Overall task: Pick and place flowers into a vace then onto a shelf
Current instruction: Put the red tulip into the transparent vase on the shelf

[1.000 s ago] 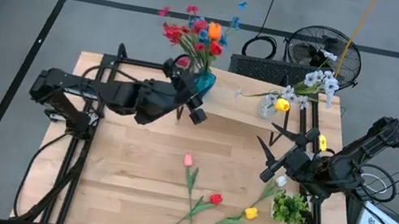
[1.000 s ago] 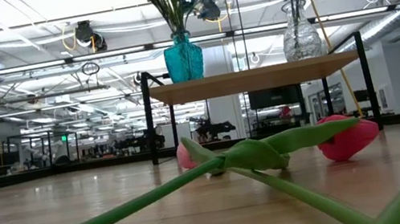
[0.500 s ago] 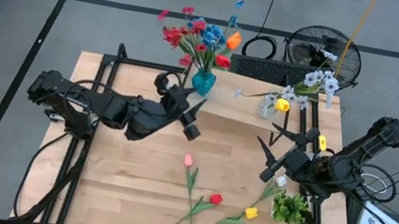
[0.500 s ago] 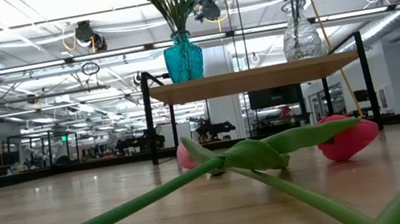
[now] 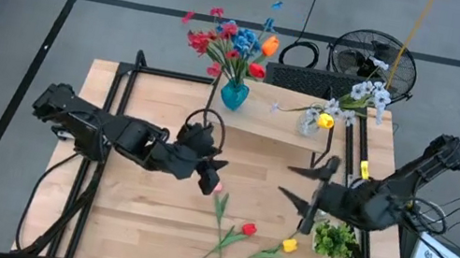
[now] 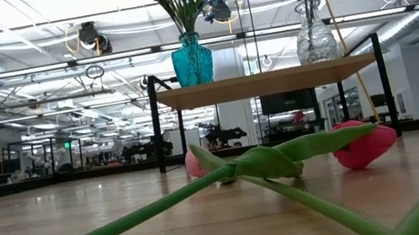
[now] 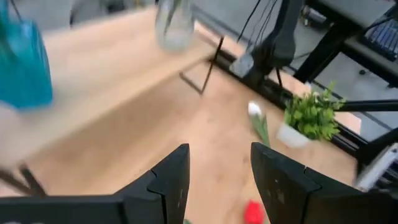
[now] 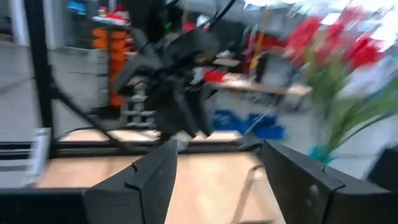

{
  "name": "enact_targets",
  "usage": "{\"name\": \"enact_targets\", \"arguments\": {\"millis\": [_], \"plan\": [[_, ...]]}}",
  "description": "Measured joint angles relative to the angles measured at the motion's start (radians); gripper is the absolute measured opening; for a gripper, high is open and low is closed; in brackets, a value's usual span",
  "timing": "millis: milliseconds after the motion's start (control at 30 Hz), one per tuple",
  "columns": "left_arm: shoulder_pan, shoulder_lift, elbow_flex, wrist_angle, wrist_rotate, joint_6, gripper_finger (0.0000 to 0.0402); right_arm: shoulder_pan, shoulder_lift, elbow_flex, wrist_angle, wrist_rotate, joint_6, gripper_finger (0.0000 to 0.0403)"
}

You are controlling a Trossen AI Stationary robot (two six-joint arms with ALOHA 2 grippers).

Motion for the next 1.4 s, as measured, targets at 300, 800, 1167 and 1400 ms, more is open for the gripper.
{"name": "enact_targets", "arguments": {"millis": [300,800,1167,1400], "plan": [[0.013,0.004,0.0,-0.089,0.016,-0.005,0.0175,-0.181,0.067,0.0,-0.278,-0.486,0.447,0.0228],[0.036,0.0,0.0,-0.145,0.15,0.197,0.0175,-0.27,0.474,0.0,-0.44,-0.928,0.343,0.0221],[0.041,0.0,0.0,-0.224,0.152,0.216,0.0175,-0.276,0.693,0.0,-0.371,-1.032,0.392,0.0219],[0.064,-0.001,0.0,-0.225,0.148,0.226,0.0175,-0.289,0.745,0.005,-0.381,-1.006,0.446,0.0164]]}}
